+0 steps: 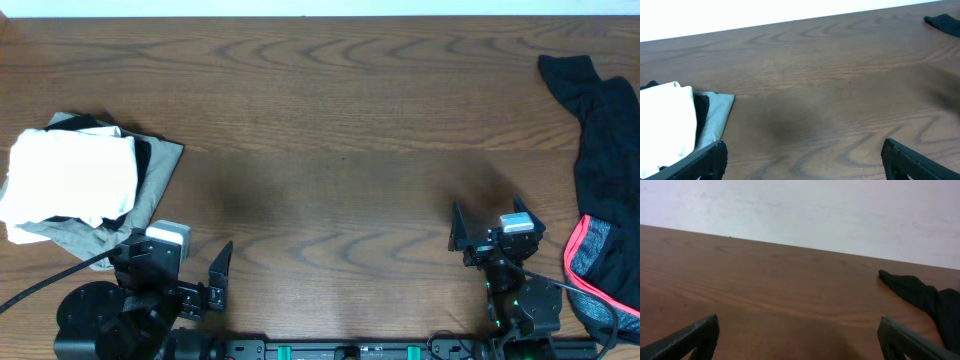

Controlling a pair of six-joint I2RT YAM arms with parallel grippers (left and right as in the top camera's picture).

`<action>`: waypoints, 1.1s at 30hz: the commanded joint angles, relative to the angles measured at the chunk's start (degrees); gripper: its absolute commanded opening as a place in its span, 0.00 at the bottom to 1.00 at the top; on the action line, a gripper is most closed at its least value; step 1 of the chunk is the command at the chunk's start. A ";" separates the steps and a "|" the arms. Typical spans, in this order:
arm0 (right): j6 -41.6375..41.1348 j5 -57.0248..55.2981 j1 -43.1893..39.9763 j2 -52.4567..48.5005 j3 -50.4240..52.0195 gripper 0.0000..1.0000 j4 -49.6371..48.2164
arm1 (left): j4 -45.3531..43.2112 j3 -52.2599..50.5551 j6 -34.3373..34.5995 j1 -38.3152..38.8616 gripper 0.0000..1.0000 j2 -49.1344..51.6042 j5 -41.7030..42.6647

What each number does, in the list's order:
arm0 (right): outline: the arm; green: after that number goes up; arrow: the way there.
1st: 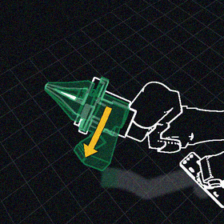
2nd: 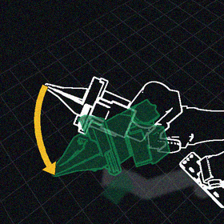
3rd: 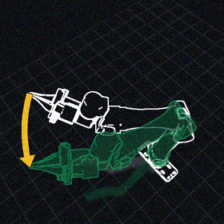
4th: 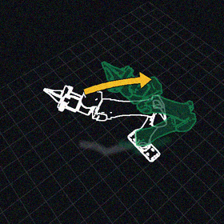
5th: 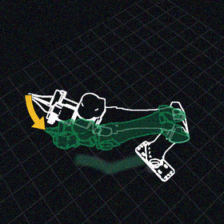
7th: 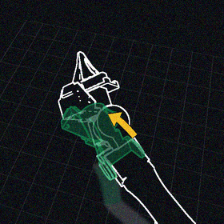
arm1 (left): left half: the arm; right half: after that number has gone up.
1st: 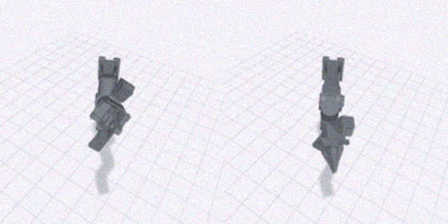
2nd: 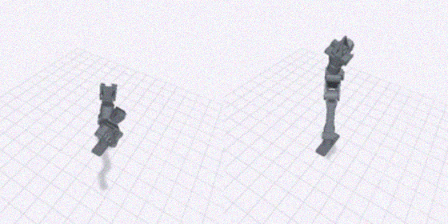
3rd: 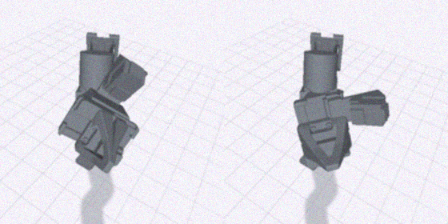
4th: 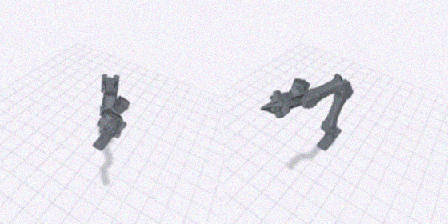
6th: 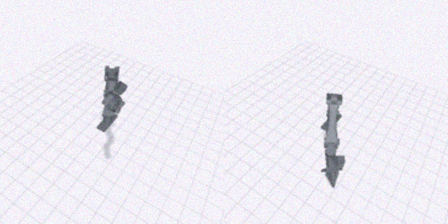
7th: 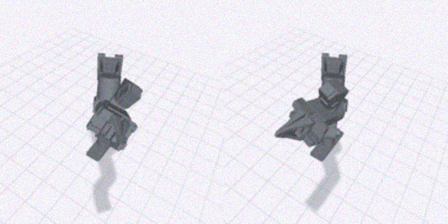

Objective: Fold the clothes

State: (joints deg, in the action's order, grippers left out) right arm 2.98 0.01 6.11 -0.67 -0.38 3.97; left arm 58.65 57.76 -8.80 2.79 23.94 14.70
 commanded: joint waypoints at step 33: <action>-0.74 0.44 -0.46 0.39 0.07 0.99 0.28 | -69.46 -57.64 0.35 0.04 0.98 -23.87 -15.80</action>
State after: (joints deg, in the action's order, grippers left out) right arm 2.98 0.23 6.11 -0.67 -0.38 4.01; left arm -8.58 3.07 -8.78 2.79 0.58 1.10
